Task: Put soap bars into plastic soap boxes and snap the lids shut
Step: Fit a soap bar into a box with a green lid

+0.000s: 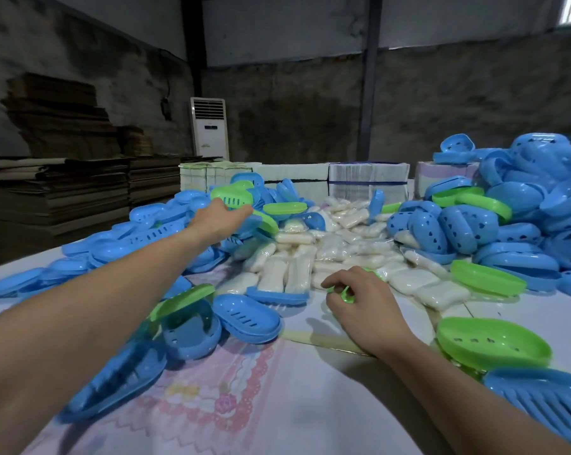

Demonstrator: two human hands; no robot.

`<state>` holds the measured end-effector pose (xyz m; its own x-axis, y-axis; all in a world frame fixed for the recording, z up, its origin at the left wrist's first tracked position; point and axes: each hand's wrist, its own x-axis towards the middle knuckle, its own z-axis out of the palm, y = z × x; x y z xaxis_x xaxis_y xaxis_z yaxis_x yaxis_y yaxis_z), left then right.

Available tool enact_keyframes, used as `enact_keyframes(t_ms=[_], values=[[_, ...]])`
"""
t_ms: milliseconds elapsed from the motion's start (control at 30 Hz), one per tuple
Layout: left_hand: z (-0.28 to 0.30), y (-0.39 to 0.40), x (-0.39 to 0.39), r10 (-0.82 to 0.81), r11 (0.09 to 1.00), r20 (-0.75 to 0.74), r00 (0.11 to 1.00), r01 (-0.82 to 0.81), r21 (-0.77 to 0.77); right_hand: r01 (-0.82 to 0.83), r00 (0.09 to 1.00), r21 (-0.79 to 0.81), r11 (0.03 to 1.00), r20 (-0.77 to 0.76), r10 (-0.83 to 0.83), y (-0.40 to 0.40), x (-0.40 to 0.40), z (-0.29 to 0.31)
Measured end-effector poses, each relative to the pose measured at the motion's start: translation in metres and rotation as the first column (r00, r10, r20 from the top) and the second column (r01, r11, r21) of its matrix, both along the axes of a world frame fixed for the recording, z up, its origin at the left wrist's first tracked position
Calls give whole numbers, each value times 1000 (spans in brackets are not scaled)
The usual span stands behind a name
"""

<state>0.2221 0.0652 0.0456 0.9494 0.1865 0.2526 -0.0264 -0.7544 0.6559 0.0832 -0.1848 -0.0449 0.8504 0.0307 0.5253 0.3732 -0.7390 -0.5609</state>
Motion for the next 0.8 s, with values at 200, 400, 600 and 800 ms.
enact_keyframes(t_ms=[200,400,600,800], values=[[4,-33,-61,-350,302,4,937,117,-946,29,1000,19,999,-2,-29,-5,1,0],[-30,-71,-112,-576,-135,162,801,102,-986,43,999,25,999,6,-44,-6,0,1],[-45,-76,-111,-613,-180,130,780,23,-983,72,997,4,997,20,-73,-5,2,0],[-47,-76,-106,-519,-191,143,843,49,-980,111,993,-121,987,44,-106,1,7,2]])
